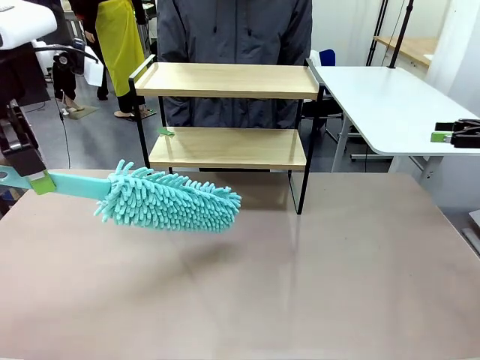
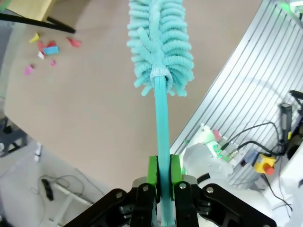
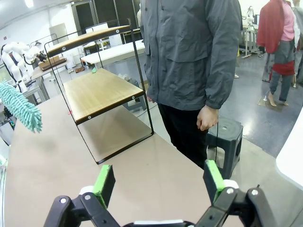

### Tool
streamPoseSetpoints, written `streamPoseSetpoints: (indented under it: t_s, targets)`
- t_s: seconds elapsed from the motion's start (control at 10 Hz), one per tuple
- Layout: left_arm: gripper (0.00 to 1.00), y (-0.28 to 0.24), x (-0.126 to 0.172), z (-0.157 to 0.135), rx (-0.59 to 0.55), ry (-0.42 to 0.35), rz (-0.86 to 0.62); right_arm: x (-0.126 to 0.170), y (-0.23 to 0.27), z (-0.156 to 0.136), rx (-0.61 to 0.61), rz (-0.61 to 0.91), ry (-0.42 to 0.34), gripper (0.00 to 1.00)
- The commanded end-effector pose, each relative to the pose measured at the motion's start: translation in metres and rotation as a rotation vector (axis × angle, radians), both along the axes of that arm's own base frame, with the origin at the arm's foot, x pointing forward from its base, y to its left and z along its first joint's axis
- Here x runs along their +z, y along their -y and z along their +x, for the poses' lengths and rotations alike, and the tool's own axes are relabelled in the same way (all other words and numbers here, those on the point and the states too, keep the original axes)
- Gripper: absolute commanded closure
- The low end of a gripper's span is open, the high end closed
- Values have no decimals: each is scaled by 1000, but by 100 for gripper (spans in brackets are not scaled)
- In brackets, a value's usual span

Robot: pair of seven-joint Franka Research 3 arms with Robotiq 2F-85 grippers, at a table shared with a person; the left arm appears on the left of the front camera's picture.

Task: Clean the shelf.
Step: Clean the specific section of the Shelf indicated by the human with the Duster, then hand the Duster back to the human.

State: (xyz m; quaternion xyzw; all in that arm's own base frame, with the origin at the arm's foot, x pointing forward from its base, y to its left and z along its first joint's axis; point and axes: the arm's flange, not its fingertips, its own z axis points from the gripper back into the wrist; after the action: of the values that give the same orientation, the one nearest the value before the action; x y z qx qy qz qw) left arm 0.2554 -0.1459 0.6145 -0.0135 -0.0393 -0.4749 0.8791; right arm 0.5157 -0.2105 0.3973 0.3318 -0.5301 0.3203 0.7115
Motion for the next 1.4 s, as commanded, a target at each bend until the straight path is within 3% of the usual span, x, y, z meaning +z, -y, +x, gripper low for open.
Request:
streamPoseSetpoints:
  t_s: [0.0,1.3]
  targets:
    - [87,-5,-1,-3,-5,-10,-35,3,-1,1,1,-3,5,0]
    - [87,-5,-1,-3,-5,-10,-35,3,-1,1,1,-3,5,0]
